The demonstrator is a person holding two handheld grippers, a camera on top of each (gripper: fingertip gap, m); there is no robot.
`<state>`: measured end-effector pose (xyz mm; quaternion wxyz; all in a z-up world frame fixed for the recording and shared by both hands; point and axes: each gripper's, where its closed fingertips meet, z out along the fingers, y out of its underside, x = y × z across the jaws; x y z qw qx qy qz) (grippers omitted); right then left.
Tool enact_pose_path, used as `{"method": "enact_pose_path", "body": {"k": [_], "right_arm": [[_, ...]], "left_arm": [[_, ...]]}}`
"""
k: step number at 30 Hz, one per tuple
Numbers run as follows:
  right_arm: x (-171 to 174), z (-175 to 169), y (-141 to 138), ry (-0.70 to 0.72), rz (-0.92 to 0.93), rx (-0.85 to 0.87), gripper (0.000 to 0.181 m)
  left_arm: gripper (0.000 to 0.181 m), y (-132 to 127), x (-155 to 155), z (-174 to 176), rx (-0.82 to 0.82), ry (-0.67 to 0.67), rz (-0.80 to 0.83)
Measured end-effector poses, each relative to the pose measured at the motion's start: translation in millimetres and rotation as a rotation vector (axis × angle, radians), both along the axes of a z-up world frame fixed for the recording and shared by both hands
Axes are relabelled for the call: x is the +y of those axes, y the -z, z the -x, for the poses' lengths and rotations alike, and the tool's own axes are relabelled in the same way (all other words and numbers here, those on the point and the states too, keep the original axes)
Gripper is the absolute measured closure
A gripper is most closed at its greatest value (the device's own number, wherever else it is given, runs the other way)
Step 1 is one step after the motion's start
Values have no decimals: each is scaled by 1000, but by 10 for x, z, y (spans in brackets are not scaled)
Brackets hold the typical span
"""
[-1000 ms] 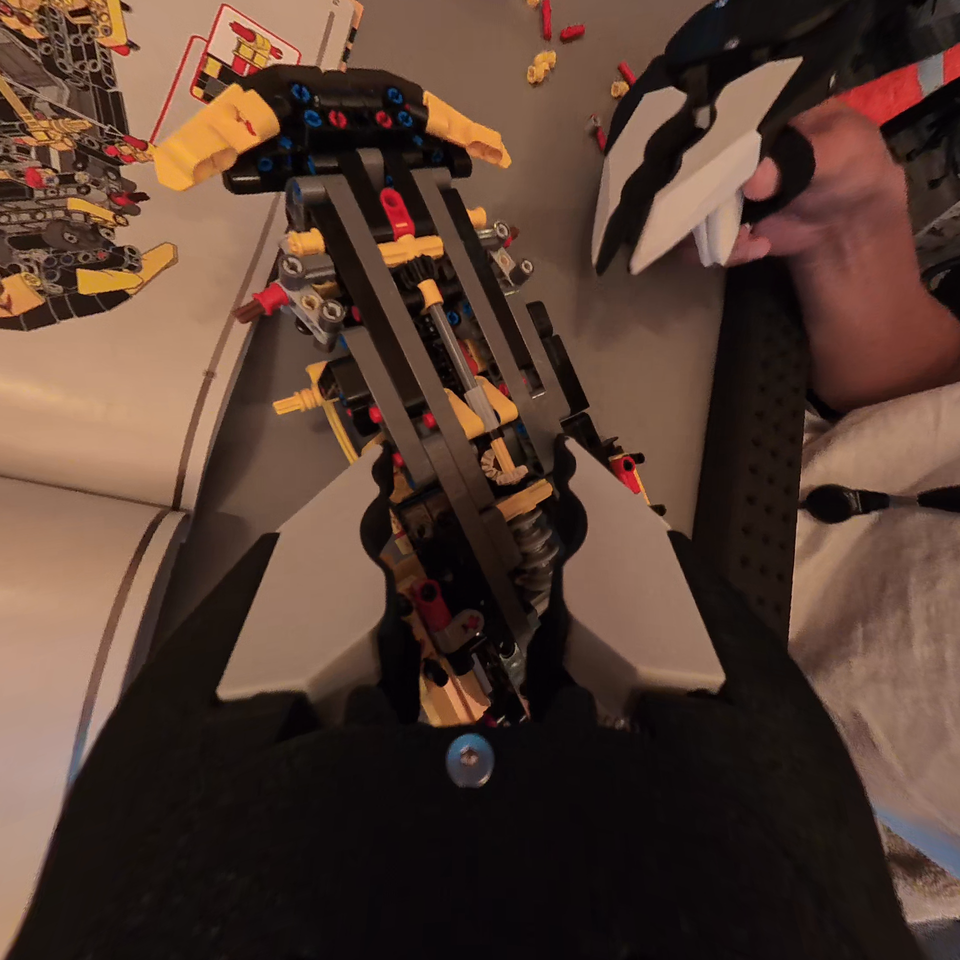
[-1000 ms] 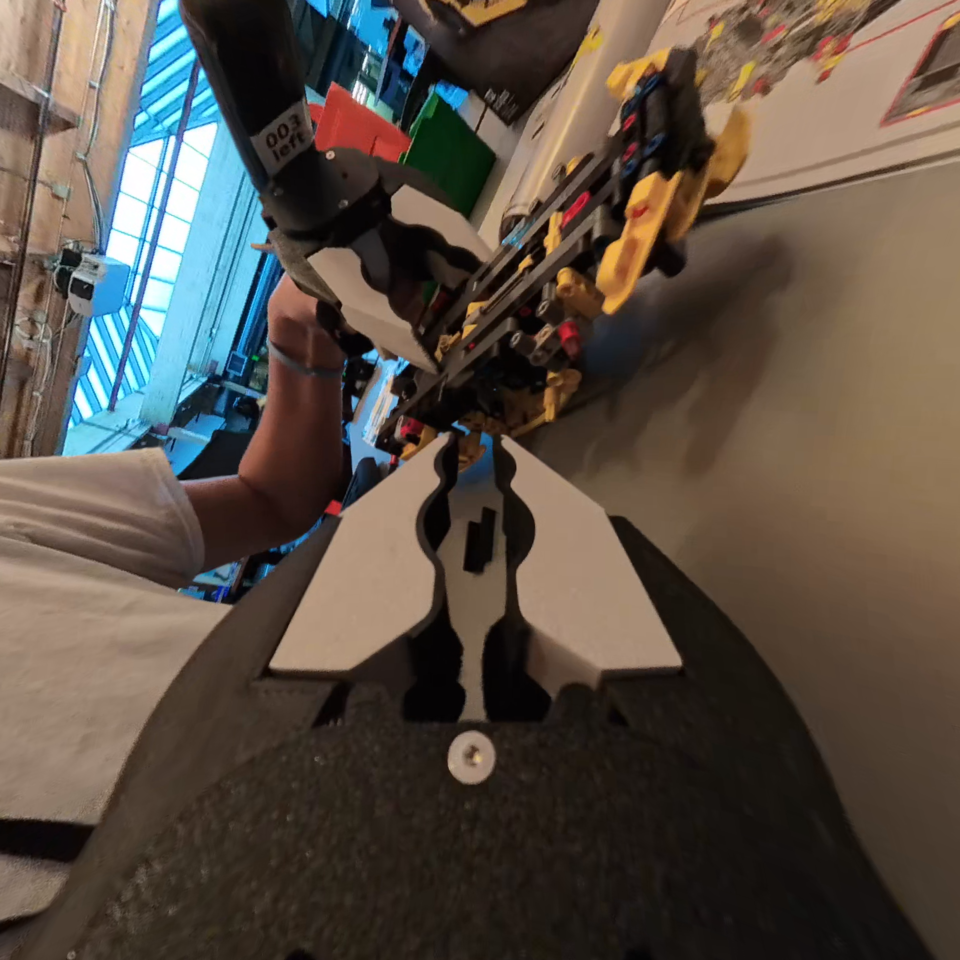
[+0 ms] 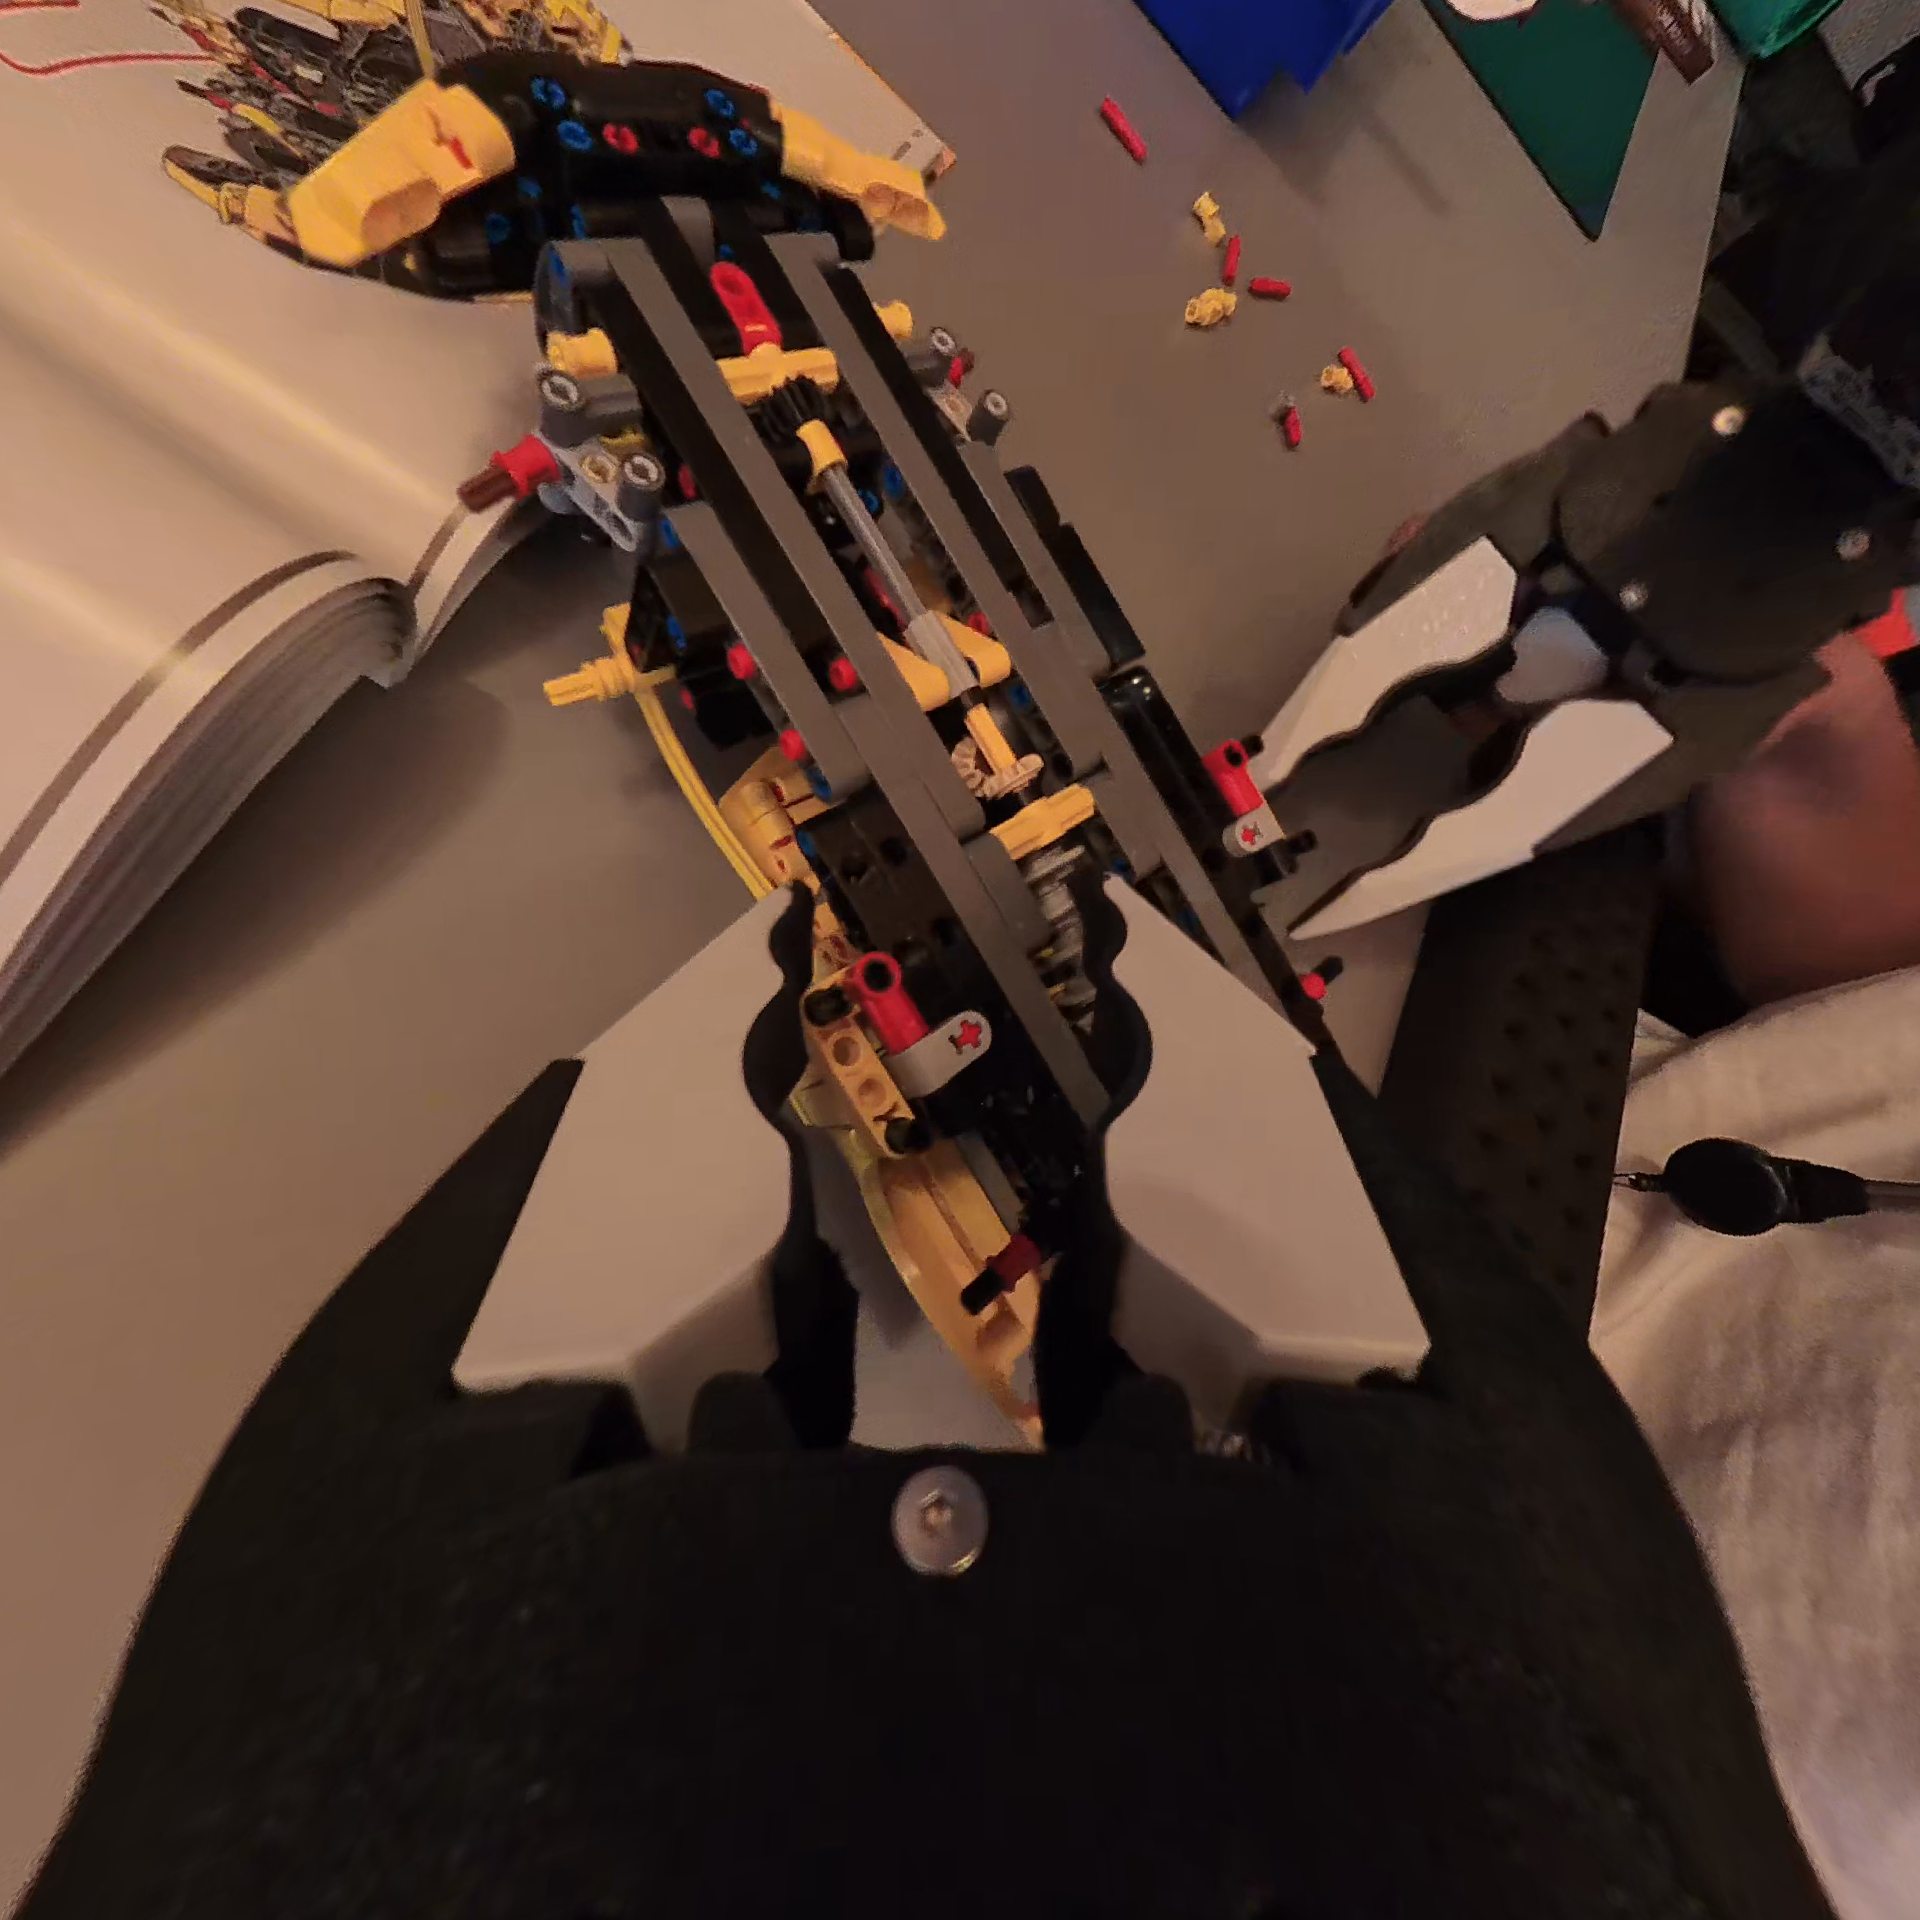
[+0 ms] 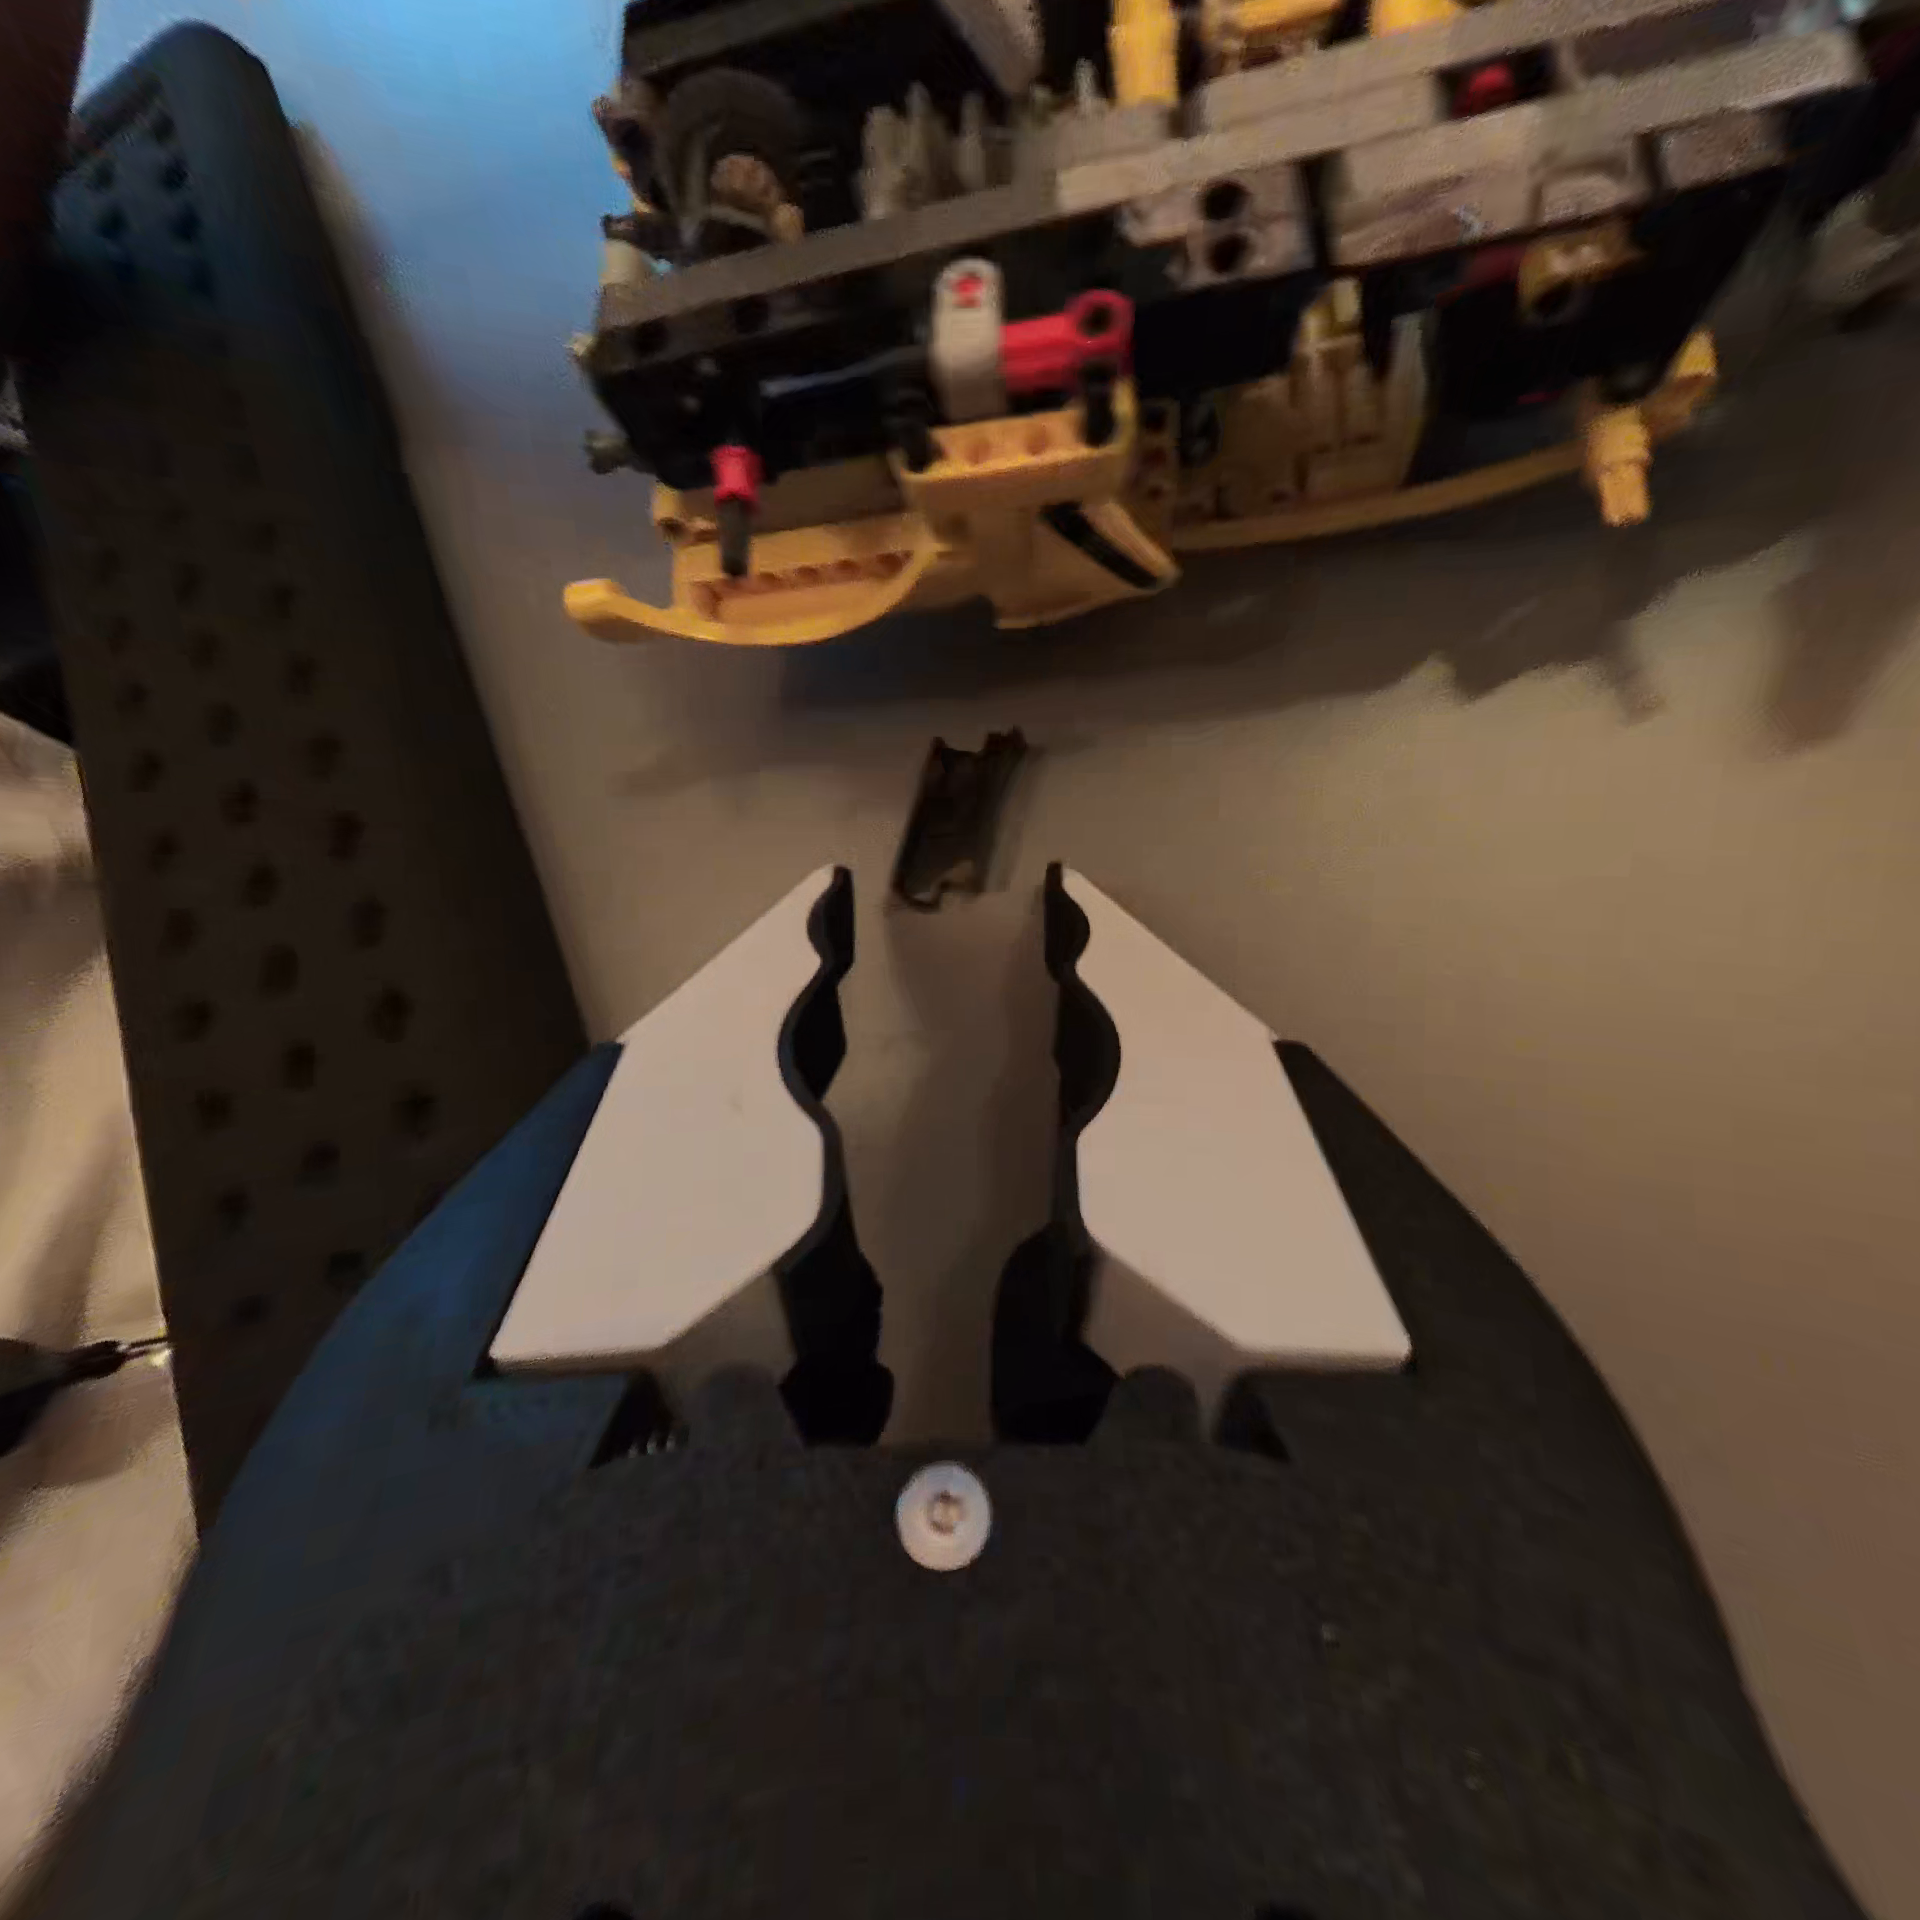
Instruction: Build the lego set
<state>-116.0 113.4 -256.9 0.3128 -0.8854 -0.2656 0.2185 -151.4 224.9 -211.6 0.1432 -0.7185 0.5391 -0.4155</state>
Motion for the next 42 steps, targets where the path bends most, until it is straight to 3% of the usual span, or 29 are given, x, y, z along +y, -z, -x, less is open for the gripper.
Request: {"method": "enact_pose_path", "body": {"k": [6,8,10,16,23,26,31,35,38,42], "right_arm": [[106,8,-4,43,-139,-193,164],[97,13,-3,45,-121,-172,166],[76,-28,-30,54,-102,-146,181],[-11,-351,-25,103,-80,-188,181],[97,-527,-527,230,-159,5,181],[180,-437,-788,256,-172,179,181],[350,-156,-953,217,-156,283,181],[459,-11,-944,114,-56,269,181],[623,108,-1014,39,26,305,181],[778,309,-1056,-110,160,337,181]], "left_arm": [[136,5,-47,68,-12,-15,-4],[137,9,-63,78,-13,-16,-6],[137,10,-68,74,-15,-21,-15],[137,7,-99,48,-25,-54,-19],[138,17,-248,-21,-20,-63,-40],[137,17,-394,-58,-19,-29,-36],[137,-10,-463,-14,-44,-26,-29],[138,-243,-327,91,-129,-4,-247],[138,-452,-371,105,-186,89,-473],[139,-577,-320,115,-151,190,-813]]}}
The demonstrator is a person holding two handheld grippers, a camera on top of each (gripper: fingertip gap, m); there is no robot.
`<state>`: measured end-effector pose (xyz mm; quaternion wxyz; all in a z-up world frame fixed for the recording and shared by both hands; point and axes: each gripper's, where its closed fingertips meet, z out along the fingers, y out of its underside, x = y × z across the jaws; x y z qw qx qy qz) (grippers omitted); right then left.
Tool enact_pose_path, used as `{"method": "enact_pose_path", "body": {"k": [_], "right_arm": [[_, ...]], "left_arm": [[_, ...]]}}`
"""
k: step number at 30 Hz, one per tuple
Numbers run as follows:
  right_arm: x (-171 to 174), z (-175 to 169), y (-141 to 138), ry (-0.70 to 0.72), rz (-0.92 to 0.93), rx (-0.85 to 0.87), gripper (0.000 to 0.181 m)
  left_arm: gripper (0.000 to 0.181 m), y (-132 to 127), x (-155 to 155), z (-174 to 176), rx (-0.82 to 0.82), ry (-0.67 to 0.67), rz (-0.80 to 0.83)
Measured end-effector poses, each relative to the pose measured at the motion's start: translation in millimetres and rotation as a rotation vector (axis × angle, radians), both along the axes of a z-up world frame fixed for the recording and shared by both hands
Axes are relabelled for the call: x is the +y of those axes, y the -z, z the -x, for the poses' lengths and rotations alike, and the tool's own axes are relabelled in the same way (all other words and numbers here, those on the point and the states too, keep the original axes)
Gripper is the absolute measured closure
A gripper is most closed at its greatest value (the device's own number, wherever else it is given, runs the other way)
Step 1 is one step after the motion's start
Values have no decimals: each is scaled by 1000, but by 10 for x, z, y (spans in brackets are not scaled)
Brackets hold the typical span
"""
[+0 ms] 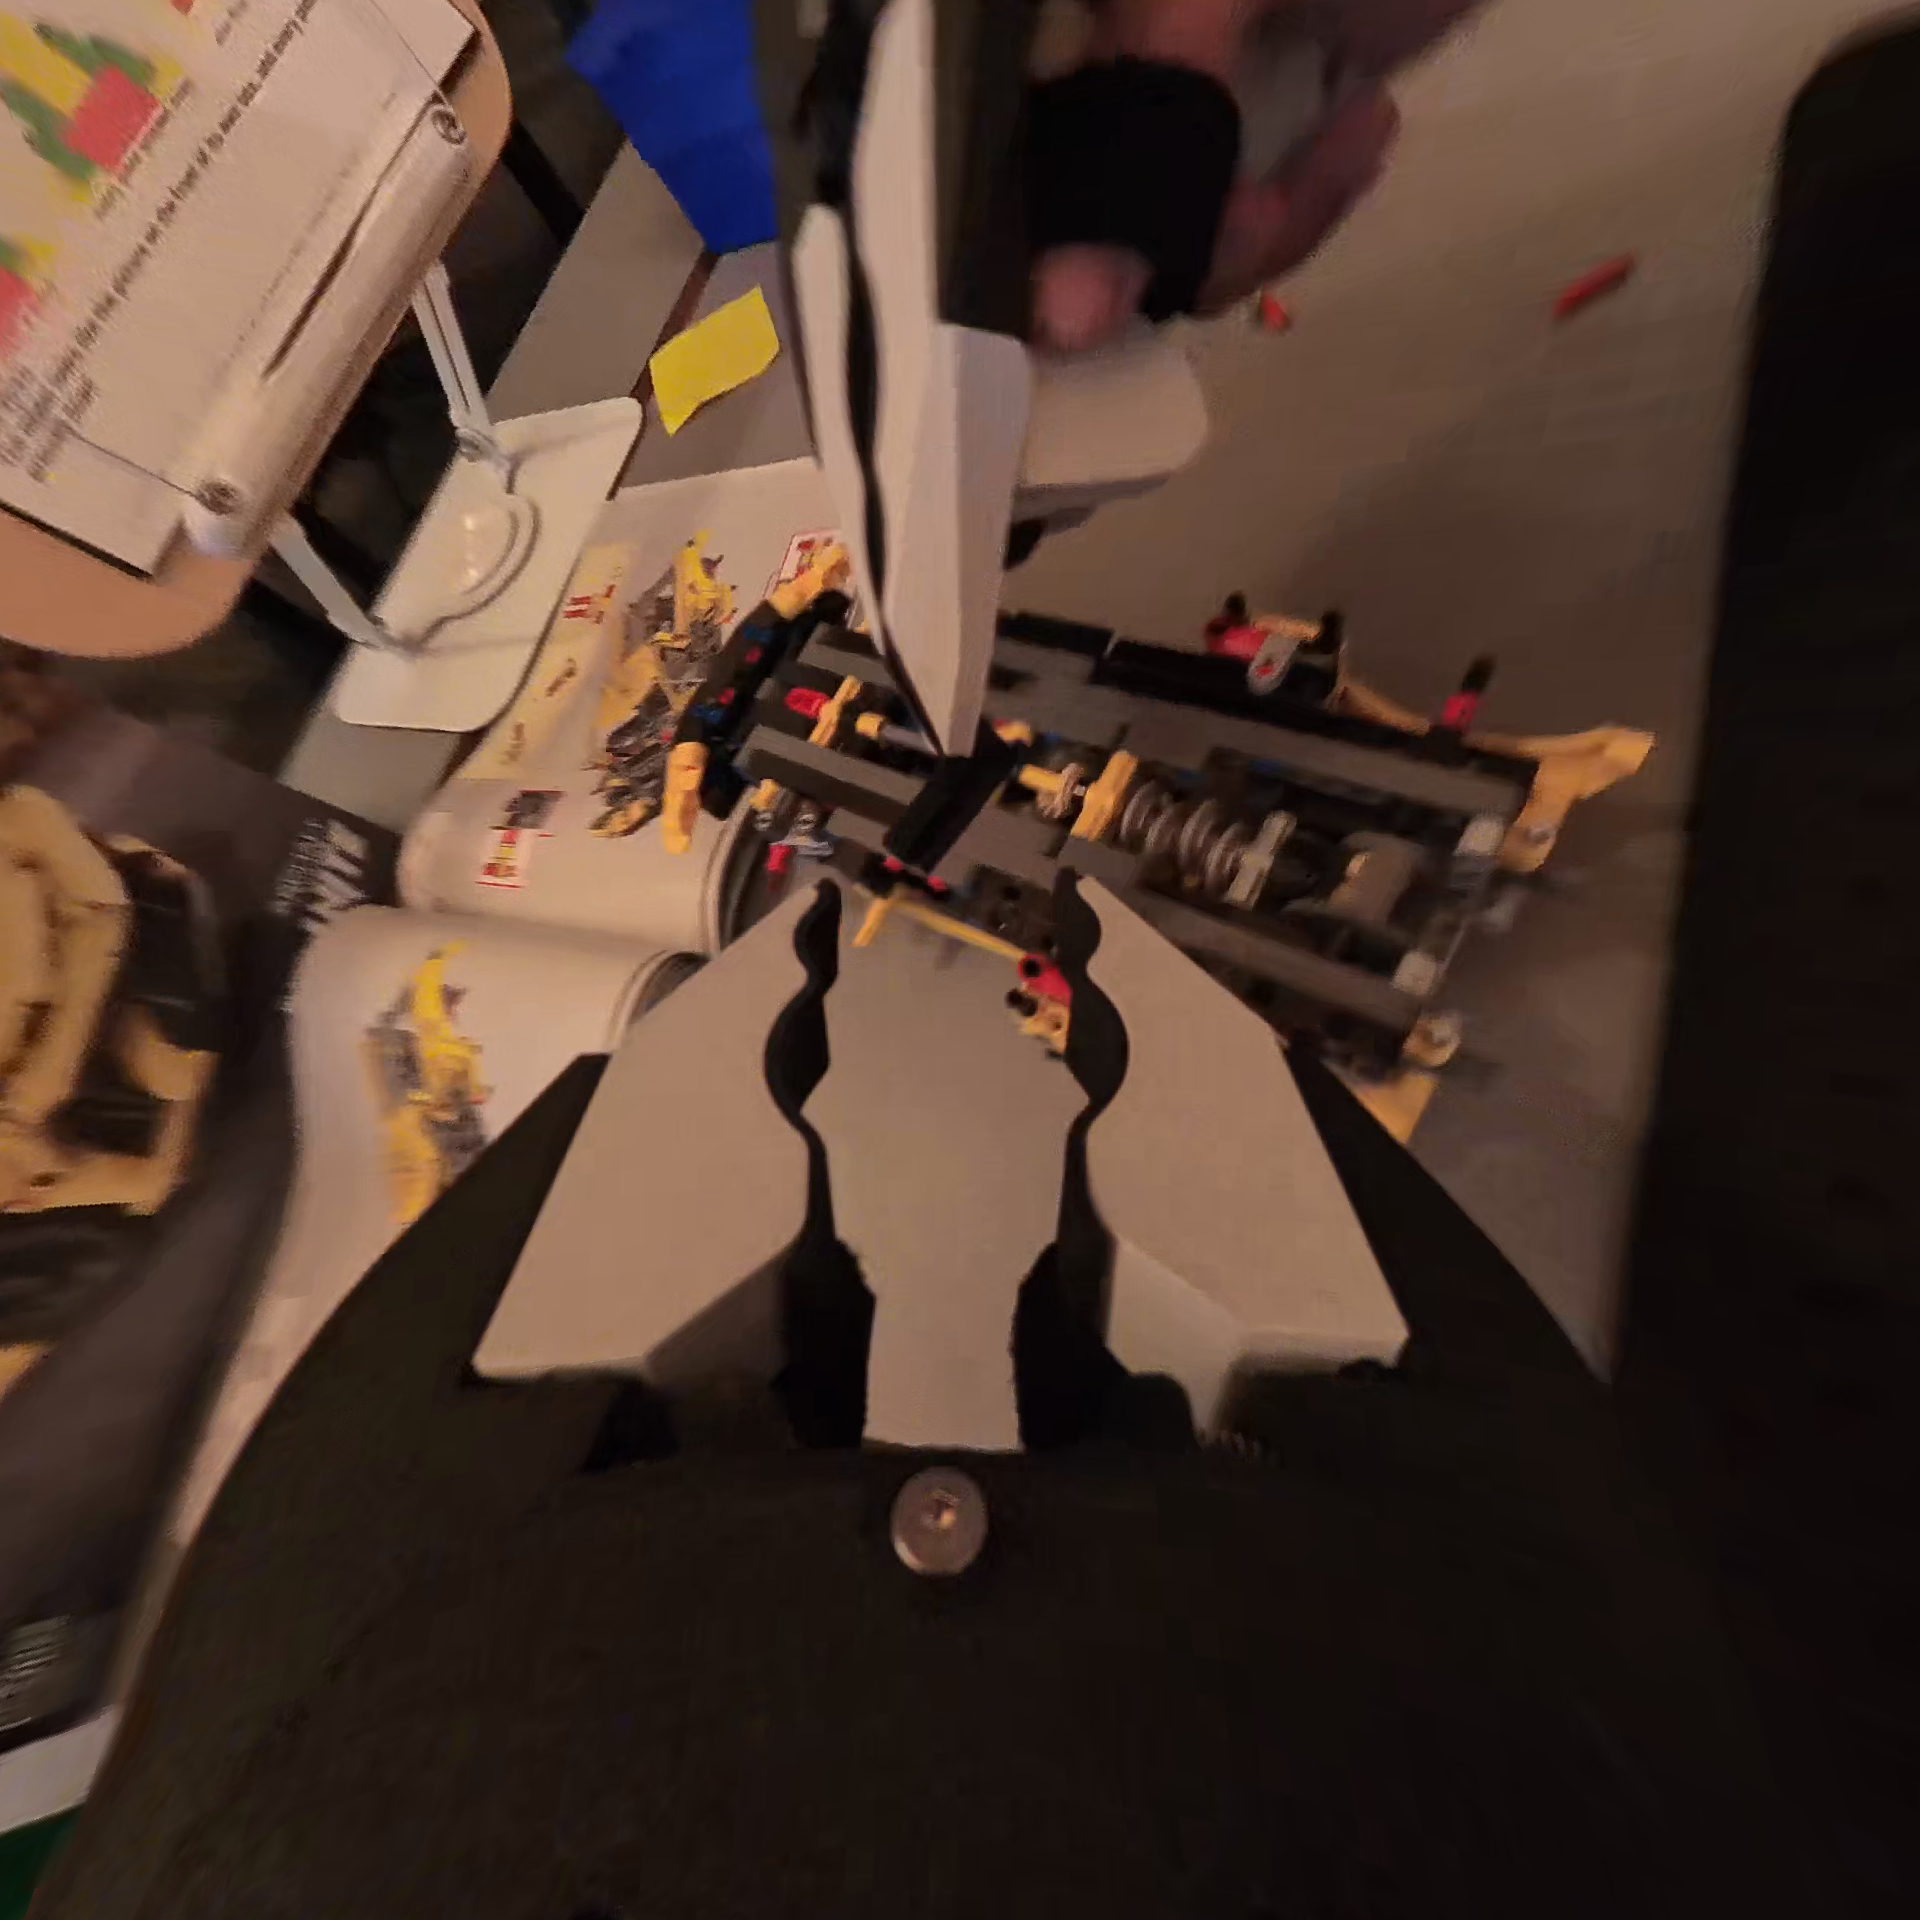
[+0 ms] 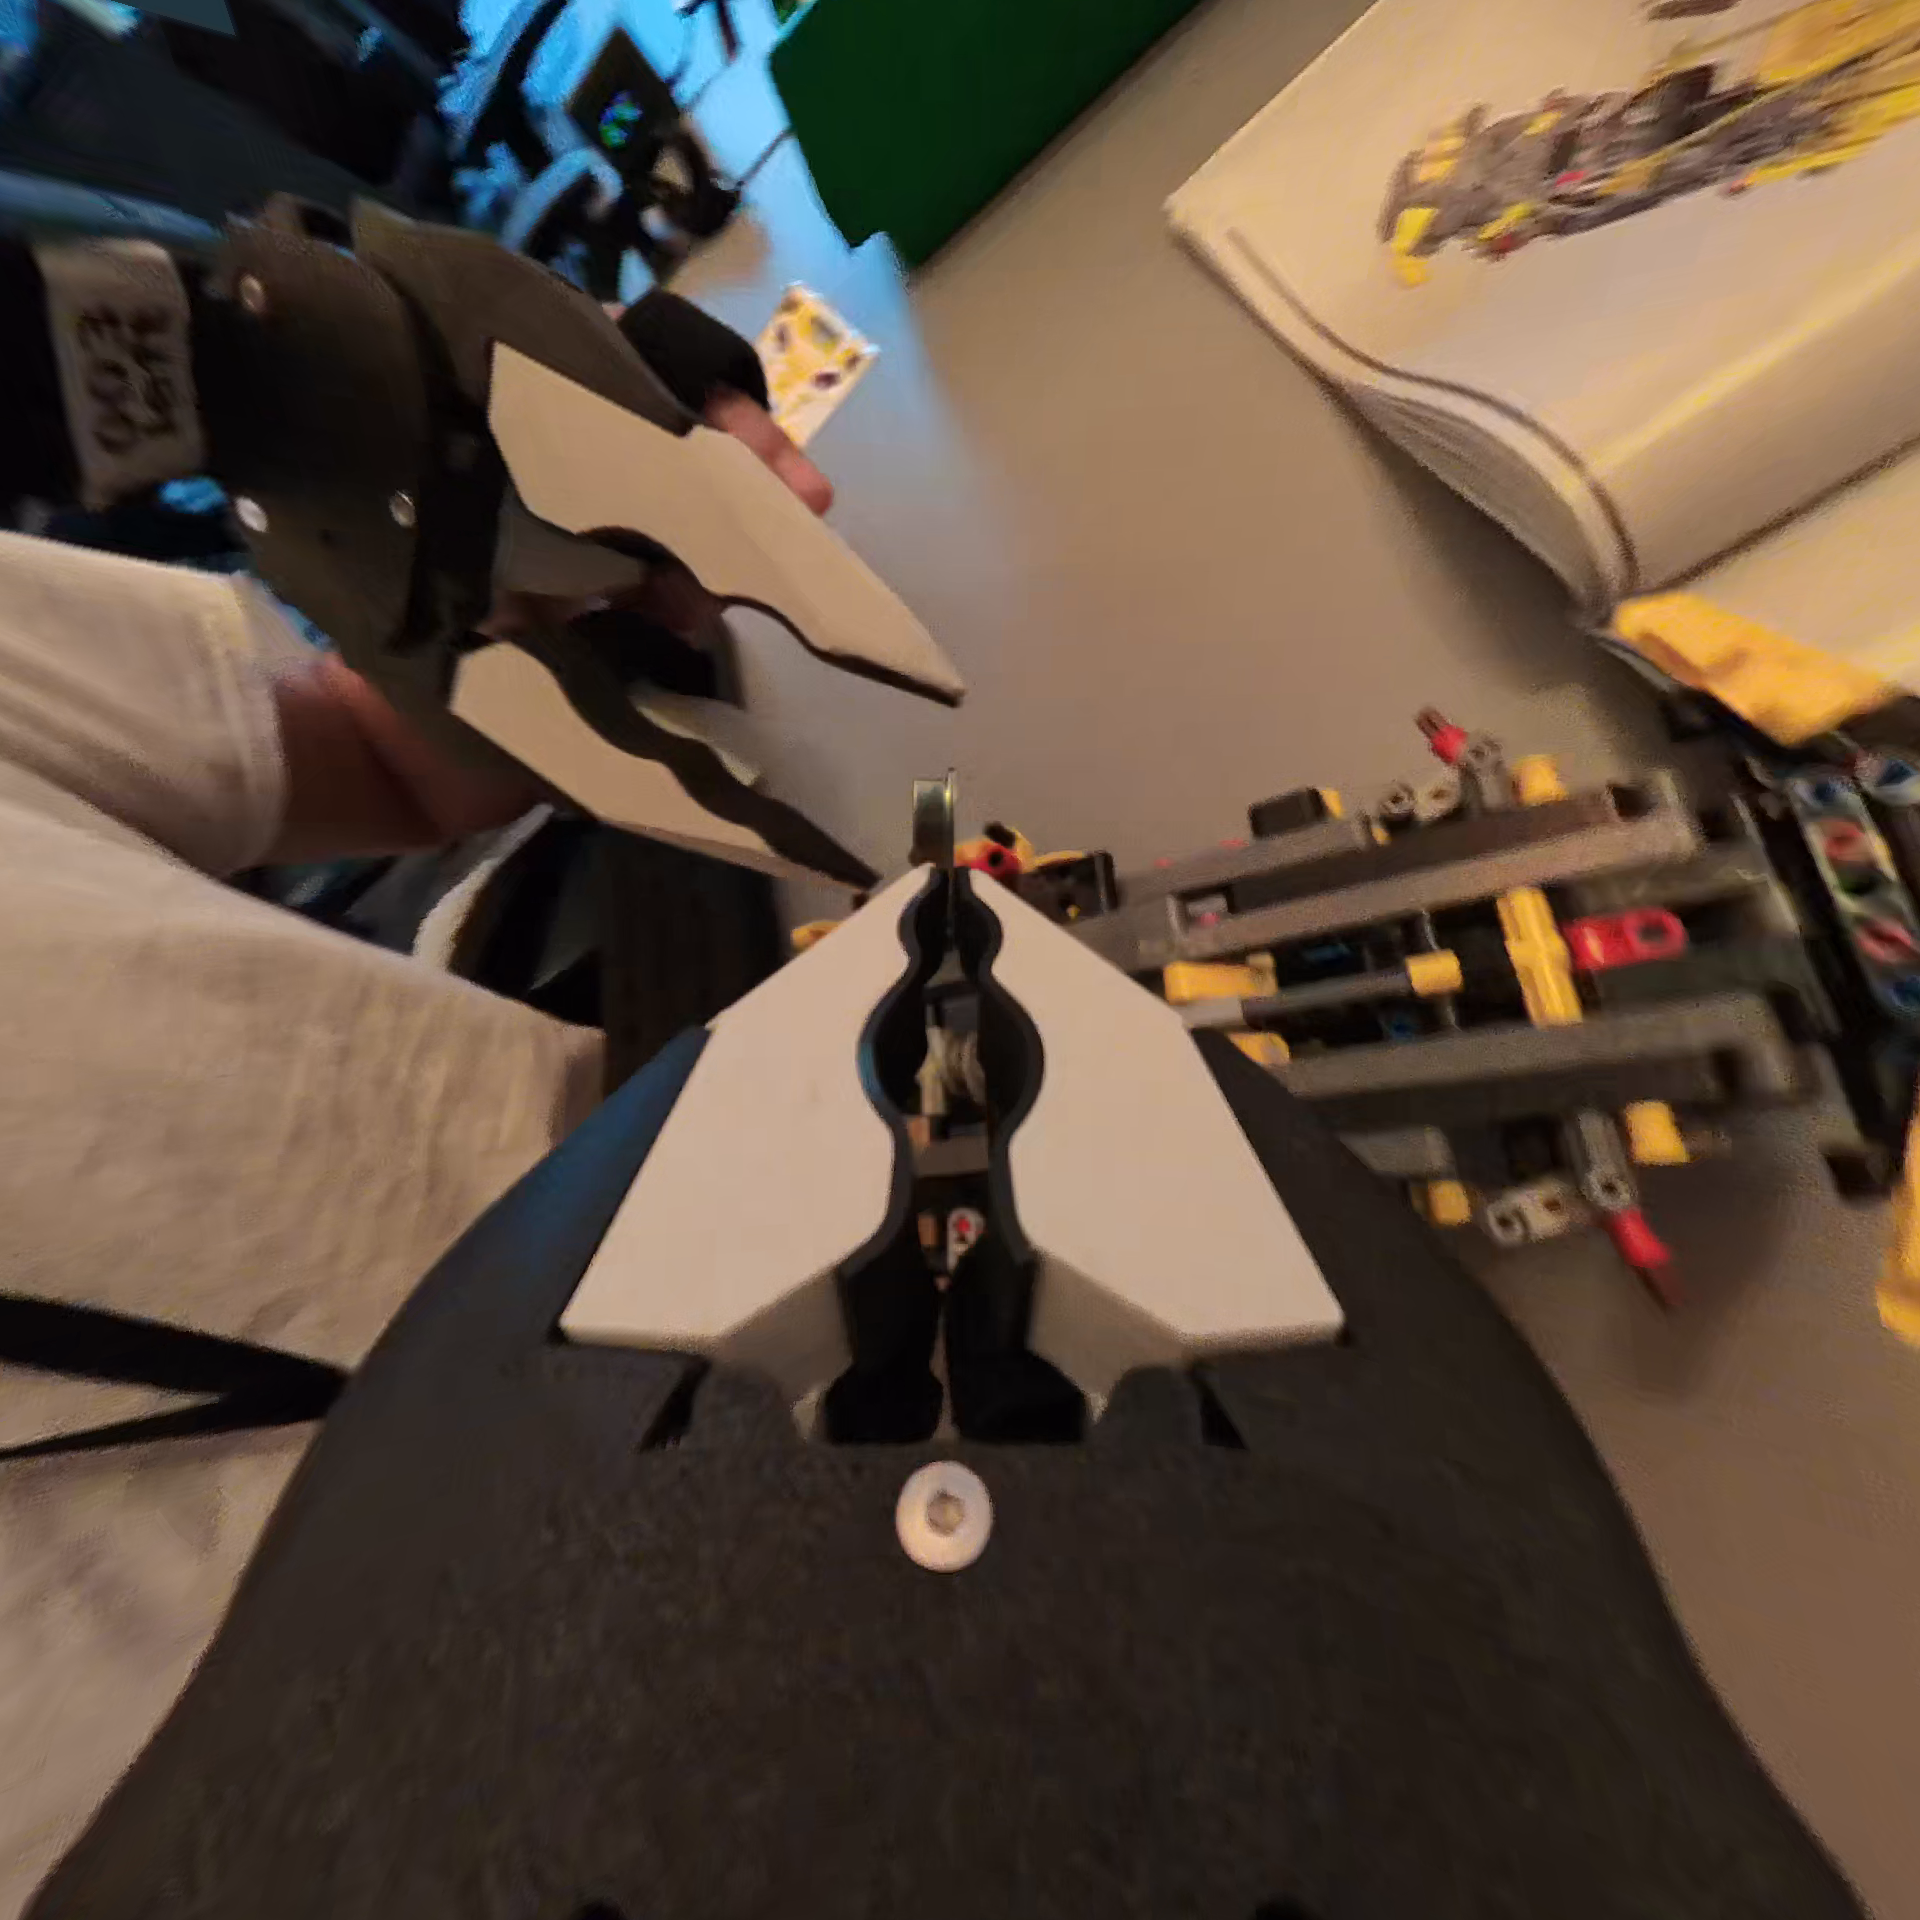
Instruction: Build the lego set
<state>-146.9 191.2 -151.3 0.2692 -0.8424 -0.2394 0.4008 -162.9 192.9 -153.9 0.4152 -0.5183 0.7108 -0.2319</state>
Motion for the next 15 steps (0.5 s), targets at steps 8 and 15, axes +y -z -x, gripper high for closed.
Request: {"method": "enact_pose_path", "body": {"k": [8,15], "right_arm": [[103,176,72,-174,174,-5,181],[159,184,177,-178,215,5,181]], "left_arm": [[168,-91,83,55,63,125,-488],[169,74,63,101,124,137,-422]]}}
